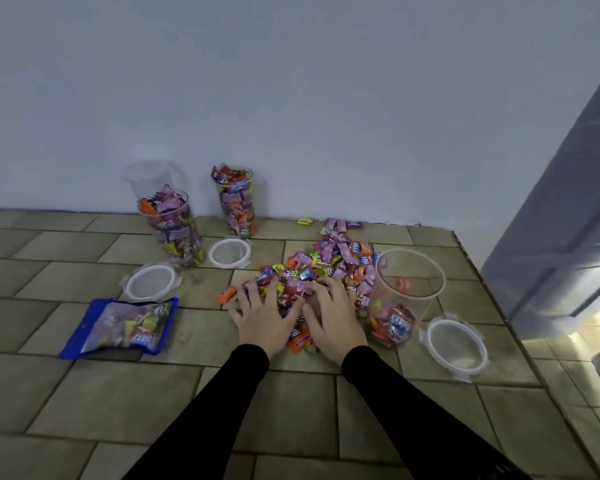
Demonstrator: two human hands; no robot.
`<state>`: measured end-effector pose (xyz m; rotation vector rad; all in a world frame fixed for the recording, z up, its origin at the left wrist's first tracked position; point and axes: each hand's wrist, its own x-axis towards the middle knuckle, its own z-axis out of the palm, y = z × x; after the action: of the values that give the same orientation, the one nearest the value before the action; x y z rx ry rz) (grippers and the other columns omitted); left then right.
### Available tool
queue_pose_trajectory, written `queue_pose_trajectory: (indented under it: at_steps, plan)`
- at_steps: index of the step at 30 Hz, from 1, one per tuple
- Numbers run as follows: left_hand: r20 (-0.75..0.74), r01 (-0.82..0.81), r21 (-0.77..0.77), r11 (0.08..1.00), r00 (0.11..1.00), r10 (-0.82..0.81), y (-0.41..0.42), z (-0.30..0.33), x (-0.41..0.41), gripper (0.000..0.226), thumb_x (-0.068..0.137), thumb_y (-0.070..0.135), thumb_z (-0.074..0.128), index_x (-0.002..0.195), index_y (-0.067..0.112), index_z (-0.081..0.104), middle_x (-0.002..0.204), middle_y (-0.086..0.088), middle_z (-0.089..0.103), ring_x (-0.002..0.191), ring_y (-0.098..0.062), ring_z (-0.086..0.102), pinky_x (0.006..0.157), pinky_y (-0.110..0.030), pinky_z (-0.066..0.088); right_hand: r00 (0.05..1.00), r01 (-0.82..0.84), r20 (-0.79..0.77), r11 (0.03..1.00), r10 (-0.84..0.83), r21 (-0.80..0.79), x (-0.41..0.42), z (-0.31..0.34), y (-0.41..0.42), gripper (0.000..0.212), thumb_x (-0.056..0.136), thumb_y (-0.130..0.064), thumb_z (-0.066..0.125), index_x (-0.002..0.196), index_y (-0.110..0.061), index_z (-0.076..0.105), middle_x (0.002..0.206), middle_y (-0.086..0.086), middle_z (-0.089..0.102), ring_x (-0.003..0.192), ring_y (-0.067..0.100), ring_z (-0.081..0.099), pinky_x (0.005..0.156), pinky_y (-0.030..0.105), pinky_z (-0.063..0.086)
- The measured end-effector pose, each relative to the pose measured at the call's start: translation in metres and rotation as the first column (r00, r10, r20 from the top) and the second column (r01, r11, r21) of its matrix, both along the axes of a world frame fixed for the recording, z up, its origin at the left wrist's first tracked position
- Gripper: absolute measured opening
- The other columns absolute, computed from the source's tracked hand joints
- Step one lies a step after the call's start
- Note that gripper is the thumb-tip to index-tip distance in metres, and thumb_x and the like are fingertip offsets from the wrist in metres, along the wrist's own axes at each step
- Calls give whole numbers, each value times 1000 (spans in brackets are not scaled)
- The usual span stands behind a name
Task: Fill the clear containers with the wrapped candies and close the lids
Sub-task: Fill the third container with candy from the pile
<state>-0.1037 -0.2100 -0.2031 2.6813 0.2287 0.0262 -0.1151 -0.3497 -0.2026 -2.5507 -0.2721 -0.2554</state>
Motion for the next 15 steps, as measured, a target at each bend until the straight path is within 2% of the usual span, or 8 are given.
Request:
queue_pose_trajectory:
  at_steps: [3, 6, 8, 11, 13, 15]
  plan:
    - [84, 23, 72, 997, 996, -29, 7, -7, 8, 62, 92, 64, 34, 147, 36, 31, 154, -10, 24, 142, -32, 17, 112, -51, 12, 999, 28, -17, 991, -30, -129, 8, -3, 12, 42, 99, -39, 32, 140, -29, 37, 153, 1, 25, 147, 26, 4, 116, 52, 3]
    - [181, 43, 100, 994, 982, -60, 14, -10, 17, 73, 81, 69, 19, 131, 28, 53, 130, -10, 48, 121, -31, 39, 101, -47, 31, 990, 128, -27, 968, -137, -216, 19, -6, 20, 49, 95, -44, 26, 139, -29, 40, 150, 4, 32, 142, 29, 20, 112, 53, 15]
    - [224, 69, 67, 995, 971, -83, 18, -14, 23, 68, 82, 66, 25, 122, 23, 59, 118, -9, 53, 111, -30, 44, 94, -43, 38, 985, 171, 10, 957, -174, -234, 27, -8, 22, 44, 95, -42, 32, 134, -26, 47, 140, 4, 44, 131, 30, 36, 104, 47, 29]
    - [270, 99, 39, 994, 957, -106, 20, -15, 28, 42, 93, 50, 47, 116, 17, 60, 112, -7, 56, 105, -26, 48, 88, -35, 37, 982, 186, 59, 965, -178, -185, 37, -10, 26, 40, 96, -40, 35, 126, -23, 56, 116, 5, 58, 107, 29, 54, 83, 39, 43]
    - [286, 107, 11, 994, 952, -106, 22, -15, 31, 38, 96, 44, 50, 115, 13, 59, 112, -8, 58, 104, -24, 50, 88, -33, 35, 978, 187, 114, 974, -174, -124, 41, -10, 29, 46, 95, -43, 28, 116, -21, 63, 101, 4, 64, 87, 27, 62, 70, 37, 48]
    - [295, 107, -45, 993, 951, -89, 24, -15, 33, 39, 97, 43, 48, 116, 10, 59, 111, -9, 59, 103, -24, 50, 89, -34, 36, 976, 179, 144, 979, -164, -97, 43, -10, 31, 50, 95, -44, 24, 112, -20, 66, 95, 3, 67, 79, 26, 64, 64, 36, 49]
